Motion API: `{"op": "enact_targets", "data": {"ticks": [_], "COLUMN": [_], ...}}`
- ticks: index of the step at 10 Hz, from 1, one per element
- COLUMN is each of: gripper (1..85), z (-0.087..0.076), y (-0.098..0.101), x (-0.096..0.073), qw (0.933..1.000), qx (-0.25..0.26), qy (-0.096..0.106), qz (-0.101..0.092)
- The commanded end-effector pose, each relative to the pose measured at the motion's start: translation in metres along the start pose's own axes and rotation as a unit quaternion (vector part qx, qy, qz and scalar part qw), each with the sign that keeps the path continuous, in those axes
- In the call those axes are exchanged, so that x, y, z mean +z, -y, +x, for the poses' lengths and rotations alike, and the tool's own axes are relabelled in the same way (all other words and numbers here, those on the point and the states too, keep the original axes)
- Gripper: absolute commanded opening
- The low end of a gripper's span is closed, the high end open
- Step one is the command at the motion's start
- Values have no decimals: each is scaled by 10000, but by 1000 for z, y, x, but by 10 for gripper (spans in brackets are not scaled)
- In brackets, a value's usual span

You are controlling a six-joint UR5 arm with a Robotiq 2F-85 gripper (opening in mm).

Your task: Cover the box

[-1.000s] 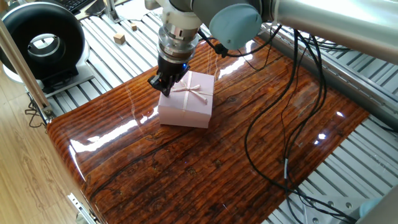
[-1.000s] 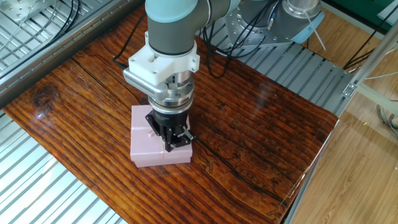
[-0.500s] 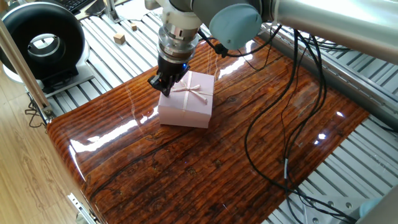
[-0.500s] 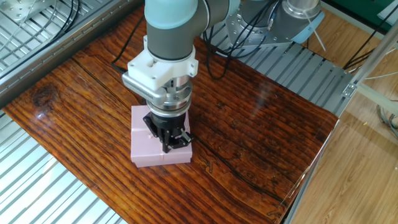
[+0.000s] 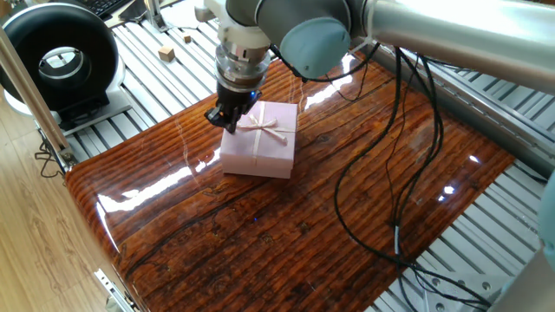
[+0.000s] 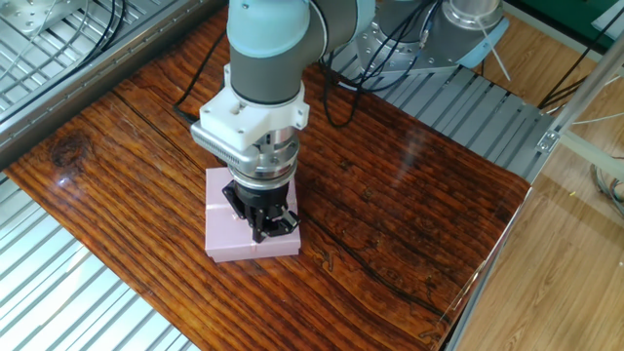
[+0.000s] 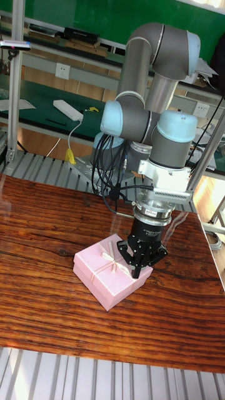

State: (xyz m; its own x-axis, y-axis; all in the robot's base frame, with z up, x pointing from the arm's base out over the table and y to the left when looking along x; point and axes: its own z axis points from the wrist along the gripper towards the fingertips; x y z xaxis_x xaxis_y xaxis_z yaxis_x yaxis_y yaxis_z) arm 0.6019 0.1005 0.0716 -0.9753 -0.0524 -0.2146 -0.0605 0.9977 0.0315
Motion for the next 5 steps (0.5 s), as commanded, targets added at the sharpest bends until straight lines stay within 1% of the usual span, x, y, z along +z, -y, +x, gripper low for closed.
{"op": "enact_targets", "data": {"ticks": [1, 2, 3, 4, 5], "gripper": [10, 10, 147, 373, 377], "z": [16, 20, 19, 14, 14], "y": [5, 9, 6, 3, 13], "x": [-23, -34, -40, -41, -42], "qw": [9997, 9993, 9993, 9995, 9985], "qx": [7, -46, -131, -259, -459], "qy": [-225, -320, -292, -180, -195], "qz": [28, 188, 187, 87, 203]}}
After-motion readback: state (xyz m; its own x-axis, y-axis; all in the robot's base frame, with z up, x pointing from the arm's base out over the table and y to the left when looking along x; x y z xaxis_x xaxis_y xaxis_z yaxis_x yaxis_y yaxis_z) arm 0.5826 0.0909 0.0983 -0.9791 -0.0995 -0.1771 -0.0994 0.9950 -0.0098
